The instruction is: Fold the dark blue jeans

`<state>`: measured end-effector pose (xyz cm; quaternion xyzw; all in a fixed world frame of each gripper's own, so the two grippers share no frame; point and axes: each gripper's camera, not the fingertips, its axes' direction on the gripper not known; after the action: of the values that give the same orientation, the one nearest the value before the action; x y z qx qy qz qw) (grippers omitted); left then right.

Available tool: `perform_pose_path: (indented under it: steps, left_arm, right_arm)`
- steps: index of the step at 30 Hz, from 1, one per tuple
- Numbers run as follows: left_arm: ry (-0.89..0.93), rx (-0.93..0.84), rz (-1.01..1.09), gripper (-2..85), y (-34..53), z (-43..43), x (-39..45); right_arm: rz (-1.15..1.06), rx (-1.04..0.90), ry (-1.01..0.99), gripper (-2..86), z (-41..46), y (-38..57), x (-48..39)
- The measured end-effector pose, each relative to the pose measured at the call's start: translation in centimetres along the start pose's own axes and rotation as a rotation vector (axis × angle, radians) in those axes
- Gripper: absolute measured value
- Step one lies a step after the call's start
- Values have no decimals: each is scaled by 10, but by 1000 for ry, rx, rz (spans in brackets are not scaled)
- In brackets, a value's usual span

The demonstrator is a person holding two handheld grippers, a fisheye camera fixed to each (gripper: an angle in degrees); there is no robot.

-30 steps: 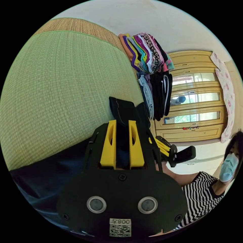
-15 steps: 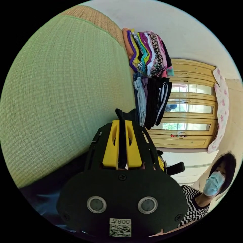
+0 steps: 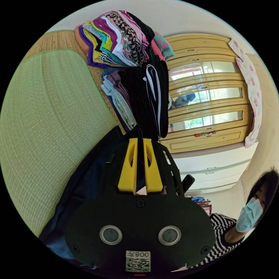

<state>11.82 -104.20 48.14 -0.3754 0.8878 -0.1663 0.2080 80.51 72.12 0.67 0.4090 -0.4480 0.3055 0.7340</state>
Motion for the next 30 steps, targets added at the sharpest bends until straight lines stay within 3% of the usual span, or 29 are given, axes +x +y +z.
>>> perform_pose_path:
  steps: [14, 20, 26, 30]
  left_arm:
    - [-213, -120, 27, 19, -75, 119, 47]
    - [-285, -172, 55, 11, -93, 160, 52]
    - [-165, -105, 84, 31, -93, 165, 56]
    - [-309, -135, 162, 62, -85, 161, 61]
  right_arm:
    - [282, -14, 19, 2, -34, -16, 161]
    - [319, -47, 53, 2, -38, -20, 199]
    - [340, -40, 63, 2, -43, -24, 221]
    - [345, -37, 57, 2, -46, -29, 230]
